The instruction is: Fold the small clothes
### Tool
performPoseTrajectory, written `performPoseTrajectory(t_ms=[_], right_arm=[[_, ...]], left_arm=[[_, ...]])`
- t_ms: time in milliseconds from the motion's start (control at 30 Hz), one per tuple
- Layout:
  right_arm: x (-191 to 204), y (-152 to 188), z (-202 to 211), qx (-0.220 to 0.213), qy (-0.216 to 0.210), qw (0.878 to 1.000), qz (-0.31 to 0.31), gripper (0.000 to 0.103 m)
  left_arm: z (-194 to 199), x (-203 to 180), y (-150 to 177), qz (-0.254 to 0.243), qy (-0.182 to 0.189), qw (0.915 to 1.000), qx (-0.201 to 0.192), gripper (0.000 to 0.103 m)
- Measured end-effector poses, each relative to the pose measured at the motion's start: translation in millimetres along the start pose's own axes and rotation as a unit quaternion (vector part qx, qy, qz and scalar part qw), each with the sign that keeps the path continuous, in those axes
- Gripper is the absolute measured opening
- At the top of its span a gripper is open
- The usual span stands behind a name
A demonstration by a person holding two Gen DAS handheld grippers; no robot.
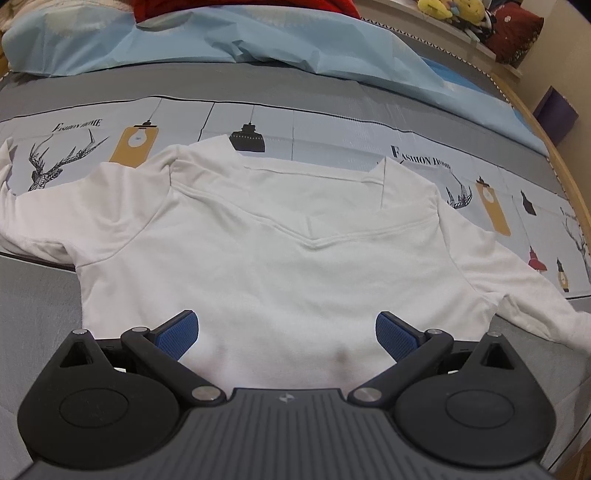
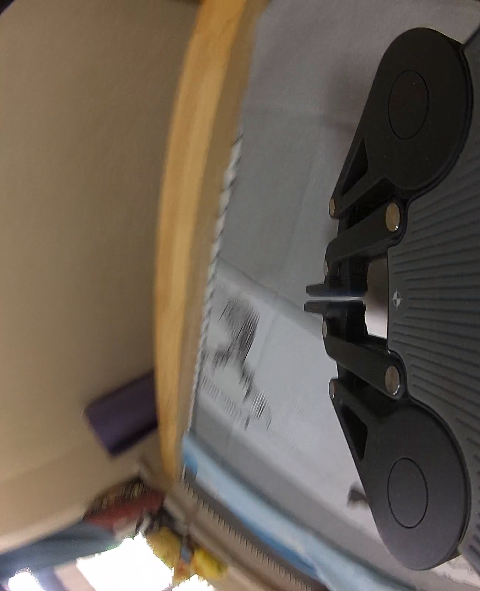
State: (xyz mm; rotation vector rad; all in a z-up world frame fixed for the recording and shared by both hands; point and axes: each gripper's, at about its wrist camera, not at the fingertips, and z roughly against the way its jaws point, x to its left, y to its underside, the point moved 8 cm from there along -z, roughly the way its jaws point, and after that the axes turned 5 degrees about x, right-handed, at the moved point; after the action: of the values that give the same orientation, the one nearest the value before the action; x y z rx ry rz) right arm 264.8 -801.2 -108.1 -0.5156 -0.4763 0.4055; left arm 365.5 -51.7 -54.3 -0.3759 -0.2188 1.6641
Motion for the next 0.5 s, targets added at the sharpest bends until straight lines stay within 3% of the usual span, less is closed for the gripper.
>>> performPoseTrajectory(t_ms=[100,167,267,333,500], right_arm=[[-24.9,25.2,-12.4,0.030,0.037,0.999,-0.012,0.004],[-27.7,37.1,-12.4,0.032,0.037,0.999,-0.005,0.004],[-17.6,40.9,-9.6,0.022,0.015,1.000,-0.003,0.010],[-3.0,40.4,-8.6,0.015,-0.008,1.000,0.003,0.026],[50.7,53.1,-17.4,0.061,-0.072,0.995,0.039,0.027]], left_arm=[[-1.8,0.3,0.6,0.001,-0.001,1.0000,0.003,0.102],[-2.0,-1.5,1.5,0.000,0.000,1.0000,0.004,0.102],[-2.7,-6.8,3.7,-0.008,0.001,1.0000,0.005,0.102],[-3.1,-9.6,4.9,-0.013,0.002,0.9999,0.006,0.102],[-3.3,-8.0,4.0,-0.006,0.001,1.0000,0.005,0.102]])
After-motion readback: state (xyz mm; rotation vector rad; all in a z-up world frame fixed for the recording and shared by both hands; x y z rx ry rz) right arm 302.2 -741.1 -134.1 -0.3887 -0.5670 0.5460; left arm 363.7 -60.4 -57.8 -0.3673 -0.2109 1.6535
